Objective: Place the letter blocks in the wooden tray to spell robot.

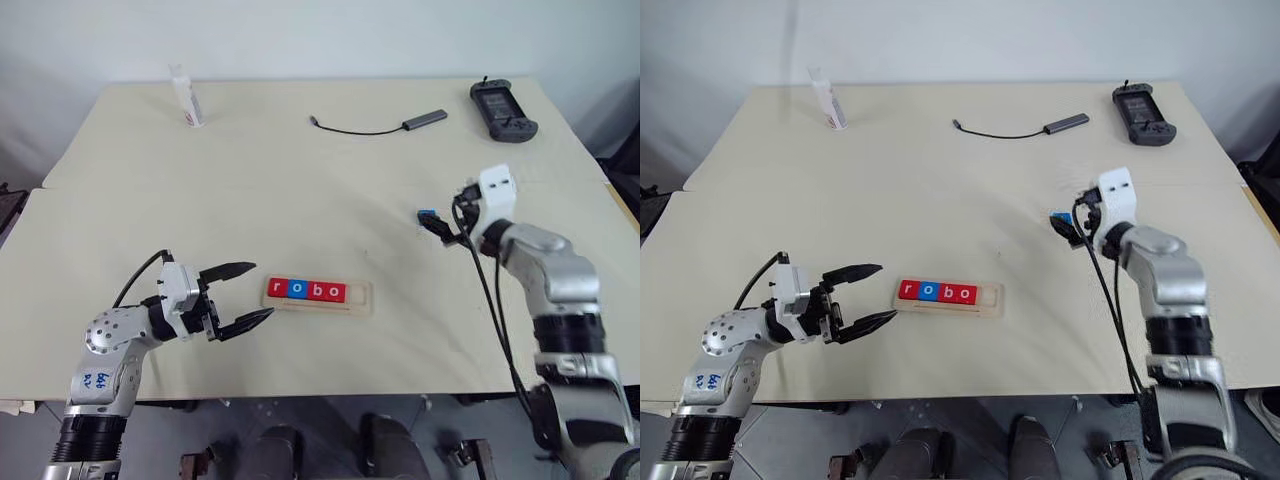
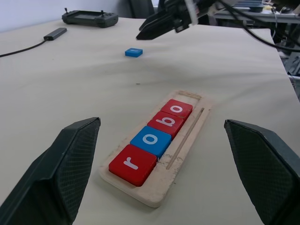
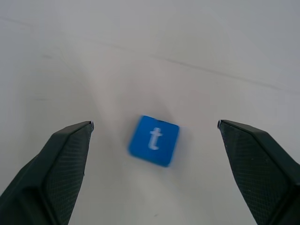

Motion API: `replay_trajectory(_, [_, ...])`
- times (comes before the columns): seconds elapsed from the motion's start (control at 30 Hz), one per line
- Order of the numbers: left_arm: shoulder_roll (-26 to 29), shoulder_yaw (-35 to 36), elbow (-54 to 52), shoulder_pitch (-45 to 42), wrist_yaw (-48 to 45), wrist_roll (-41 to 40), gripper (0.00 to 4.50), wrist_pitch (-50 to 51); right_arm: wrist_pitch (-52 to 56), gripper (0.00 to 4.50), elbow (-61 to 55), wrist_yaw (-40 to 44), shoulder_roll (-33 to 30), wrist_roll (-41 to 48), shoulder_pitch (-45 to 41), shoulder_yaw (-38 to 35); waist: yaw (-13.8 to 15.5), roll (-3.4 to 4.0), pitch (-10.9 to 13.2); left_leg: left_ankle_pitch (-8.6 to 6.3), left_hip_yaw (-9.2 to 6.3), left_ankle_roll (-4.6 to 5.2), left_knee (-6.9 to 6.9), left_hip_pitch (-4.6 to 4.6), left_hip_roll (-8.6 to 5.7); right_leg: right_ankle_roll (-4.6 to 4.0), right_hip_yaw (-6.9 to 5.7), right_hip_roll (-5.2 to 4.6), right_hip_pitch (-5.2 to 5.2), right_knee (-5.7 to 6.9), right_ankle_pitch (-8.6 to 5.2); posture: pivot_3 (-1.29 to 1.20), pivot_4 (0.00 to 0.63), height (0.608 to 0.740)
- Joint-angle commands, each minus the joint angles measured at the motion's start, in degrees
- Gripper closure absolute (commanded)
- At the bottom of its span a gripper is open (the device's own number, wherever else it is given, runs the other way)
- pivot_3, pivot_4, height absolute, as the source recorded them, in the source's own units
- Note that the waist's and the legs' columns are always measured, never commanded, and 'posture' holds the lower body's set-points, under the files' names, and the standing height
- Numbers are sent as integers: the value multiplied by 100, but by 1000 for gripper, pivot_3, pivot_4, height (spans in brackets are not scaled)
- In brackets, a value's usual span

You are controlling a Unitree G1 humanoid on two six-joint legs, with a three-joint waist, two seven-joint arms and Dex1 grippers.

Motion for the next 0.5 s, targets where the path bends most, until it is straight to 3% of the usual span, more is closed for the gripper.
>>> replay_trajectory(0.03, [-44,46,-283,140,69,-9,0,-110,-182,49,644,-373,205,-252,-288,60,-3,0,0,0,1,0,0,-2,-2,0,0,-1,-1,0,0,0,150,740])
replay_trajectory(0.17, [-61,38,-361,204,120,-4,0,-110,-87,49,818,-448,355,-293,-369,66,-19,0,0,0,4,1,3,-3,-2,1,0,-1,-1,1,0,0,150,740])
replay_trajectory(0.43, [-66,-9,-418,250,75,-50,0,-112,-9,2639,304,-493,420,-244,-132,-23,-1,1,-1,1,4,-1,6,1,0,1,3,1,-1,10,0,0,150,740])
replay_trajectory(0.5, [-76,-48,-415,222,20,-73,0,-100,72,2639,-87,-444,374,-194,19,-48,6,1,-1,1,0,-1,6,-1,0,1,1,1,-1,9,0,0,150,740])
